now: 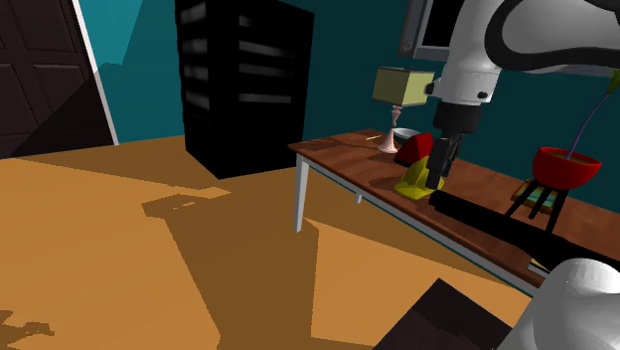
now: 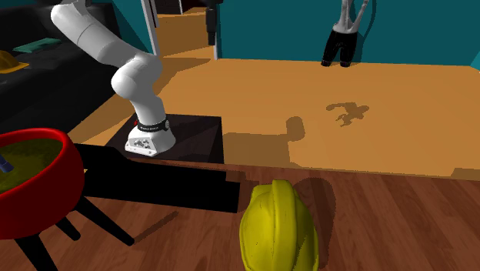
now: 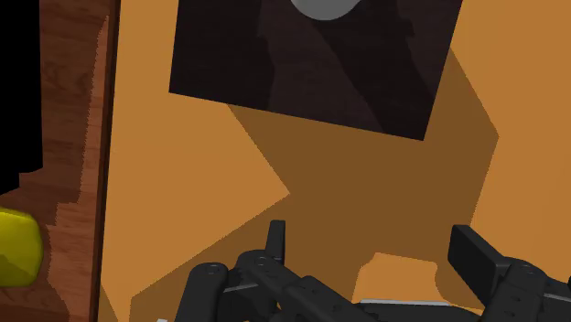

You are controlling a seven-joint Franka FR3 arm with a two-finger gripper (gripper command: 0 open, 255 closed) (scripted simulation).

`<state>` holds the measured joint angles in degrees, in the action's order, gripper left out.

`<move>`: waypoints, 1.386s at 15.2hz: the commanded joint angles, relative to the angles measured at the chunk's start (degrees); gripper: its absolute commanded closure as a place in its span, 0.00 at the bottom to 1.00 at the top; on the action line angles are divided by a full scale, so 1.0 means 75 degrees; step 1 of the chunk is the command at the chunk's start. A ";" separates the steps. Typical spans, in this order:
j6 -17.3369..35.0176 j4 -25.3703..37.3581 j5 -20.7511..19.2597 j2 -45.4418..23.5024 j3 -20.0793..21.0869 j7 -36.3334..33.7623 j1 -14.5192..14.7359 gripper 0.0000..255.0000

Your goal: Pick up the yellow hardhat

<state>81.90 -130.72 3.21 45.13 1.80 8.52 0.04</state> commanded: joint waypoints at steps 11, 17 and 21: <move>0.0500 -0.0494 -0.1720 0.0142 -0.2092 0.3697 0.0186 0.00; 0.1094 -0.0177 -0.2567 -0.0496 -0.3425 0.5880 0.0438 0.00; 0.1571 0.0281 -0.2903 -0.1198 -0.4341 0.7336 0.0739 0.00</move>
<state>92.99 -129.41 -17.99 37.17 -29.26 60.66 5.02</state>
